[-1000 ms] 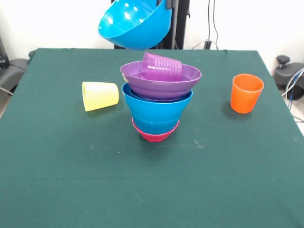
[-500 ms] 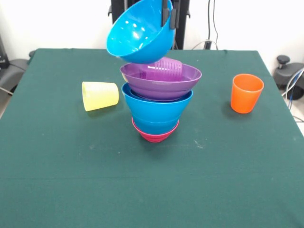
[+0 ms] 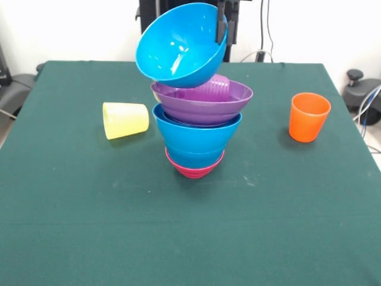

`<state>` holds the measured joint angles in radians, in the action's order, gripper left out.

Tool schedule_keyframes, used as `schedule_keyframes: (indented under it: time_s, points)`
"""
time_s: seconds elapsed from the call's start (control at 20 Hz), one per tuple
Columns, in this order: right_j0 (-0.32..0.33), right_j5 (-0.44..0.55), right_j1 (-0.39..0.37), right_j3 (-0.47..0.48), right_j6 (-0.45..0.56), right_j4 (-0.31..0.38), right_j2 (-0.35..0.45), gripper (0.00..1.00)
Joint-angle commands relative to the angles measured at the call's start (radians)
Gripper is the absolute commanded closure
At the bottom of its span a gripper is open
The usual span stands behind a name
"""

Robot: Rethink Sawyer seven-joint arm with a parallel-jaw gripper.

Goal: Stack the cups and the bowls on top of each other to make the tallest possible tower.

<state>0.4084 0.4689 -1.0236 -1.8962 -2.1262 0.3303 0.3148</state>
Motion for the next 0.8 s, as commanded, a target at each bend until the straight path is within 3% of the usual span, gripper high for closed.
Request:
schedule_keyframes:
  time_s: [0.05, 0.5, 0.8]
  points:
    - [-0.013, -0.024, 0.024, 0.025, -0.016, 0.056, -0.013, 1.00]
    - [0.002, 0.004, -0.008, 0.016, 0.006, 0.040, 0.002, 1.00]
    - [-0.020, -0.017, 0.007, 0.018, -0.029, 0.052, -0.017, 1.00]
